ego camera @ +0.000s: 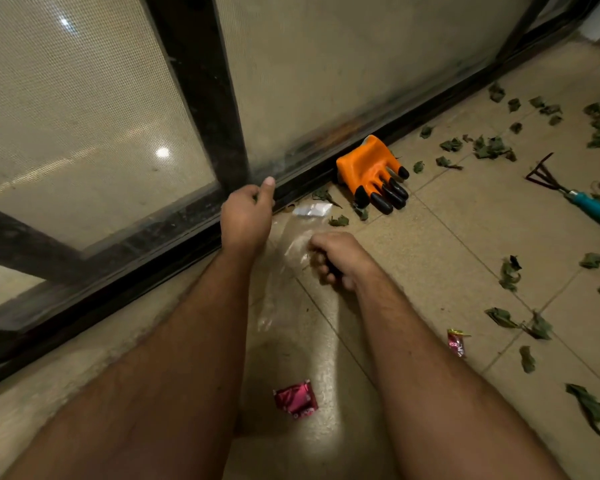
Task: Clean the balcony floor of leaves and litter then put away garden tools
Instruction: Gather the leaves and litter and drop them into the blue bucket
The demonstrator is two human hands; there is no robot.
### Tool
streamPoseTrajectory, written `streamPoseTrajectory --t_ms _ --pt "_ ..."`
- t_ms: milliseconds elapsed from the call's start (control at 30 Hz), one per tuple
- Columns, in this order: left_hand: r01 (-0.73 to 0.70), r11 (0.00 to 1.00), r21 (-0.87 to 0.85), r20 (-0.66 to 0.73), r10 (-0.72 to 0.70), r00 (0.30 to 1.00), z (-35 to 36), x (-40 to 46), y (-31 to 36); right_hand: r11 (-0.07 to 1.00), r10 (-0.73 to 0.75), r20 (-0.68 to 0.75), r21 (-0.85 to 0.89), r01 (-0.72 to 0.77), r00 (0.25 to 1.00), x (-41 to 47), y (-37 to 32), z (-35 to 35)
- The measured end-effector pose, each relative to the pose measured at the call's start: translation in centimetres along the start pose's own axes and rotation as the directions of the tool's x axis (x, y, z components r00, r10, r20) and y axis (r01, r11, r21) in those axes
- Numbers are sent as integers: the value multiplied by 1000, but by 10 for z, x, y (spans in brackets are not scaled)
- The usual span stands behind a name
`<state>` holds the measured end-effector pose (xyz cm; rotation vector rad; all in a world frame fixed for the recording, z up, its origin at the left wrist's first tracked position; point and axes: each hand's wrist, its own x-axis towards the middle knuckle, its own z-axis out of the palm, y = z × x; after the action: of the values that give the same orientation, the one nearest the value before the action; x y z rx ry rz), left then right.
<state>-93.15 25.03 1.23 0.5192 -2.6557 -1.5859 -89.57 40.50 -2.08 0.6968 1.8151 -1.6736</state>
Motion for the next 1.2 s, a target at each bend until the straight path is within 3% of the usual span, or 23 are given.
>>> streamPoseTrajectory --t_ms 100,167,200,267,367,533,633,733,967,1200 --pt "-12 999 36 73 9 997 4 -1 3 961 114 206 -270 -56 972 -11 5 -23" --pt "-34 995 97 139 20 990 12 -3 0 898 172 210 -435 -66 962 -17 4 -41" --pt "-48 990 134 165 26 986 16 -4 -3 880 145 157 -472 -55 977 -17 3 -48" --pt "-74 977 199 210 31 977 26 -6 -7 886 -48 -71 -464 10 996 -11 -1 -58" --pt "-96 968 233 270 30 962 35 -12 -9 877 -316 -401 -470 103 860 6 -8 -59" --pt "-147 951 272 338 49 940 47 -15 -8 843 -389 -519 -534 67 761 24 -8 -49" --pt "-265 898 351 374 125 919 56 -13 1 767 -441 -556 -641 -27 705 24 -7 -39" --pt "-352 840 412 407 176 896 69 -8 7 735 -495 -559 -678 -22 665 24 3 -37" --pt "-374 807 457 474 135 870 94 -16 10 850 -487 -435 -435 297 758 15 20 -66" --pt "-408 802 437 516 148 844 106 -35 -4 936 -332 -514 -76 343 791 7 22 -82"
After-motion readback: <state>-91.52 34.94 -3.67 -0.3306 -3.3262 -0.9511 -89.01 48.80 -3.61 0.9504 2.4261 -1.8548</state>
